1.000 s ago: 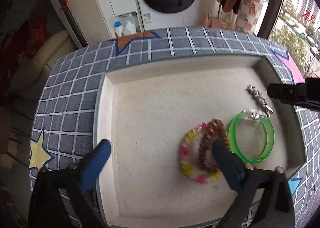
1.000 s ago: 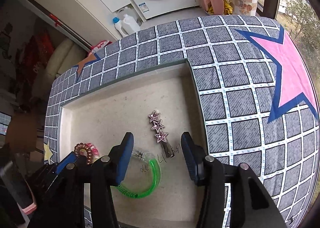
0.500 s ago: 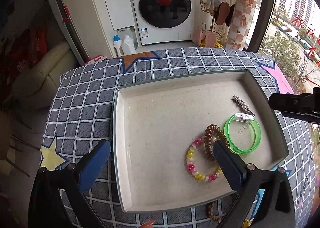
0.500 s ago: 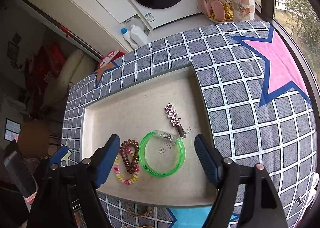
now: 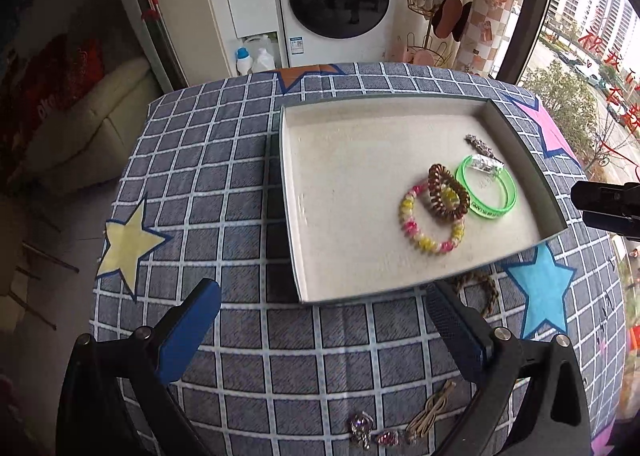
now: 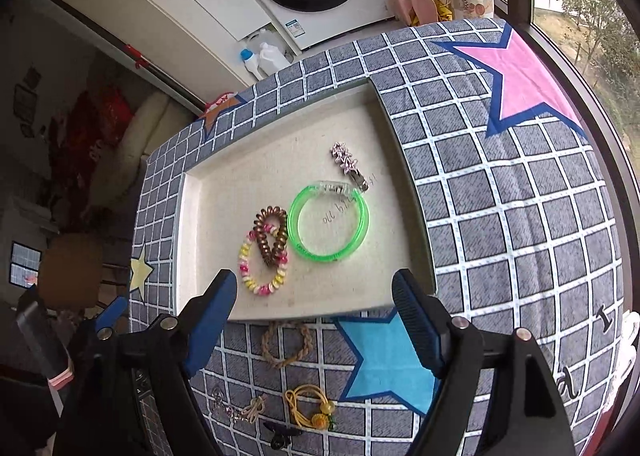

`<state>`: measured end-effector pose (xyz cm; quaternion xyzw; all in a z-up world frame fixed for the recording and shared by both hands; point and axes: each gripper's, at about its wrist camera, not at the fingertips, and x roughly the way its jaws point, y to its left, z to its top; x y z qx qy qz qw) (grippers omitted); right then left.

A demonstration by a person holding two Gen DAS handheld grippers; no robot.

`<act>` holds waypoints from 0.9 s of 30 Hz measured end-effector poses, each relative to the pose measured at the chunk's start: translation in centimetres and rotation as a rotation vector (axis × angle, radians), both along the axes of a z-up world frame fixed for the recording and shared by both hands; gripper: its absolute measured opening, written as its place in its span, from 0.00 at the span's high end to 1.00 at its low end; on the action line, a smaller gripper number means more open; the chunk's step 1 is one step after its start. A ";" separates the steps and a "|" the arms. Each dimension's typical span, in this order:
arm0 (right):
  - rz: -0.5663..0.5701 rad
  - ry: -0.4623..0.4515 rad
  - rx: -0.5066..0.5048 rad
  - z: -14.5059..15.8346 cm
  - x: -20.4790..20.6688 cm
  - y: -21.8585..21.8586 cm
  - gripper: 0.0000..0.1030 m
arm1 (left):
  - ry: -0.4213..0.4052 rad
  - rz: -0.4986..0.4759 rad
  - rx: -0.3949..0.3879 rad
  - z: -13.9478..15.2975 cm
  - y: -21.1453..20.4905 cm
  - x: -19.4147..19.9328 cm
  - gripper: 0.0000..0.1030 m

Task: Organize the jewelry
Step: 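Move both open tools back toward the remaining jewelry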

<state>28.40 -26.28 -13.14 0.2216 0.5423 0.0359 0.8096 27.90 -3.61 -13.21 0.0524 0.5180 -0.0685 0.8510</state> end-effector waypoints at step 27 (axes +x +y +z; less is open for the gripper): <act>0.046 0.191 -0.181 -5.7 -9.1 4.2 0.20 | 0.235 0.048 -0.044 -6.9 3.9 -7.4 0.00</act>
